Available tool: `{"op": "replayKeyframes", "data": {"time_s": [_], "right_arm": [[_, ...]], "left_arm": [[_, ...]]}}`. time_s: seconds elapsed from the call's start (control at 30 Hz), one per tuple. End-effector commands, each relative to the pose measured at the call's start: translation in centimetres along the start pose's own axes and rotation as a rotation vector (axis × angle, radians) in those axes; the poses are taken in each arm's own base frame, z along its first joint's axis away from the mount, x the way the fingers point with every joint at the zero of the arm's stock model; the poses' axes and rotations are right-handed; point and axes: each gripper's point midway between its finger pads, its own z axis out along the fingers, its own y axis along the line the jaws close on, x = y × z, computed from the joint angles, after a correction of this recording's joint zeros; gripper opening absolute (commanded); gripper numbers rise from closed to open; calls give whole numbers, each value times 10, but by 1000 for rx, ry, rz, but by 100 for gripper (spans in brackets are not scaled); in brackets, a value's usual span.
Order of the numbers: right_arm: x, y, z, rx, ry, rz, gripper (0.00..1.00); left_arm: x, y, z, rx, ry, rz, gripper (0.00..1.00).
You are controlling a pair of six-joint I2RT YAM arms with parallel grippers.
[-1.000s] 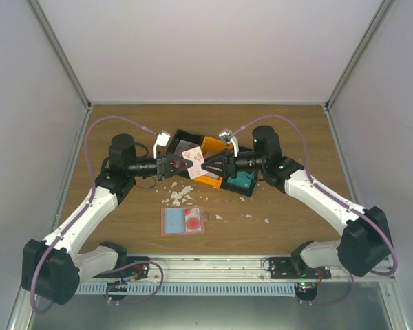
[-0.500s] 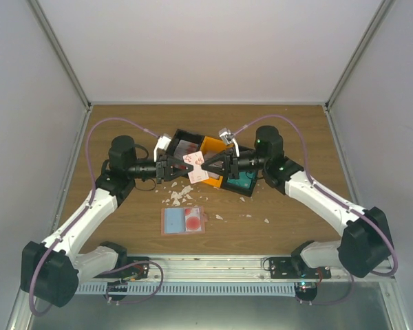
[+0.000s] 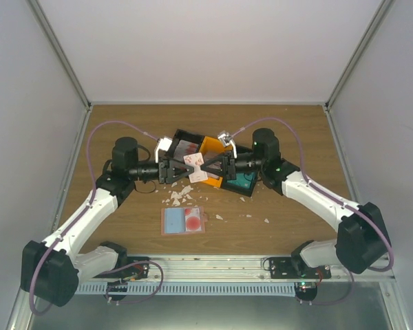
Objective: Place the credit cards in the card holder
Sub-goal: Insert the credit card into the card holder.
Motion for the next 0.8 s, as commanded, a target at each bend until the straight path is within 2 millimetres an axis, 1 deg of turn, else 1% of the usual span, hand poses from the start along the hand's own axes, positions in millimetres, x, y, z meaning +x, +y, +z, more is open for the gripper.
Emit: {"op": "replayKeyframes", "data": {"time_s": [0.0,0.1,0.13,0.17,0.23,0.33,0.43,0.5,0.63,0.7,0.77], "right_arm": [[19,-37,1,148,1,35,1],[39,-63,-4,269,31,81,0],[45,-71,-7,311,36,93,0],[53,-77,-11,355,44,113,1],[67,-87,-19,420,41,140,1],[86,-91,-27,462,33,178,0],[105,-94,-30,497,41,220,1],[109,-93,-27,509,29,216,0],[120,-94,-19,534,19,250,1],[125,-93,-13,534,7,267,1],[128,-92,-6,525,-8,284,1]], "left_arm": [[11,46,-2,-216,-18,-83,64],[26,93,-17,-461,-53,-185,75],[37,114,-27,-580,-57,-249,78],[46,129,-38,-683,-63,-305,82],[61,148,-53,-823,-73,-367,93],[82,159,-63,-926,-91,-405,99],[102,168,-70,-981,-96,-447,99],[116,172,-72,-1000,-95,-475,99],[144,185,-83,-1058,-94,-526,99],[153,187,-83,-1054,-93,-543,99],[160,188,-80,-1032,-83,-550,94]]}}
